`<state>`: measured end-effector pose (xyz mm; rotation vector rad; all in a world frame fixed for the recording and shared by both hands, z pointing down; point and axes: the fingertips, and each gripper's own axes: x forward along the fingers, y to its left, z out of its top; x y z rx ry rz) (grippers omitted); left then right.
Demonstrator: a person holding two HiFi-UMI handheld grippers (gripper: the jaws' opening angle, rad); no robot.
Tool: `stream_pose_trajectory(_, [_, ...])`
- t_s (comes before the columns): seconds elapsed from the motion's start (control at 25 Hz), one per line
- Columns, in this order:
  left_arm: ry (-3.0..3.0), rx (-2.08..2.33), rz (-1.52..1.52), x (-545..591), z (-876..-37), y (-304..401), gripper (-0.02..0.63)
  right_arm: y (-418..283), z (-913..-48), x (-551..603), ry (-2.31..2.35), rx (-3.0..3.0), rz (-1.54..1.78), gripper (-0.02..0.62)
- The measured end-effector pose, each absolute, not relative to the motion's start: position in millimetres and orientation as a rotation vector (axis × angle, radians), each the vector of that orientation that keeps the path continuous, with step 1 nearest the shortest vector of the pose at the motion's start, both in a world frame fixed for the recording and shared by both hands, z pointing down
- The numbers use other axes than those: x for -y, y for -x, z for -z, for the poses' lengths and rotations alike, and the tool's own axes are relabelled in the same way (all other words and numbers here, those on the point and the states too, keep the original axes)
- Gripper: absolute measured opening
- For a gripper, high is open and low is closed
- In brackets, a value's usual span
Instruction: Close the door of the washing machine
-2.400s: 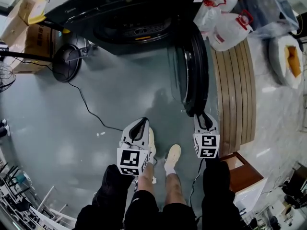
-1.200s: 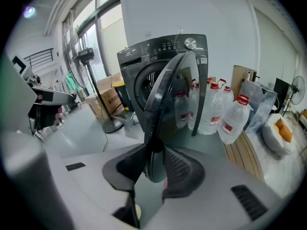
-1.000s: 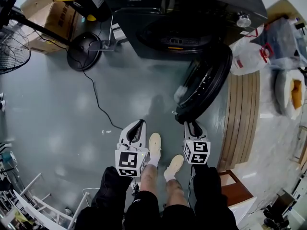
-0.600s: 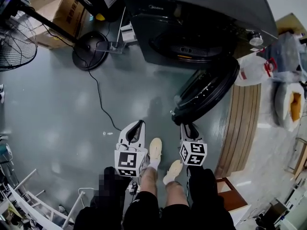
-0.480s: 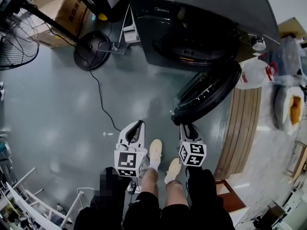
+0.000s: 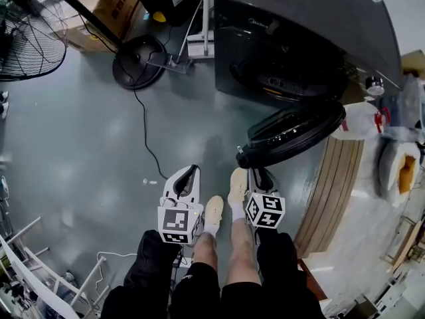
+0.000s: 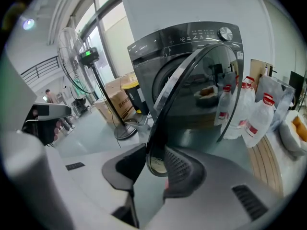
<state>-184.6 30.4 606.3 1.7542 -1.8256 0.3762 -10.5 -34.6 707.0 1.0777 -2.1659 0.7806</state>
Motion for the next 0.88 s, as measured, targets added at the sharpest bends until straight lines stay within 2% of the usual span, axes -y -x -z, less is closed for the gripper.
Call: stream_pose_trajectory(0.88, [-1.580, 1.969, -0.315, 1.7, -602.9, 234.6, 0.031, 81.9, -705.9, 89.4, -0.875, 2.262, -0.626, 0.109])
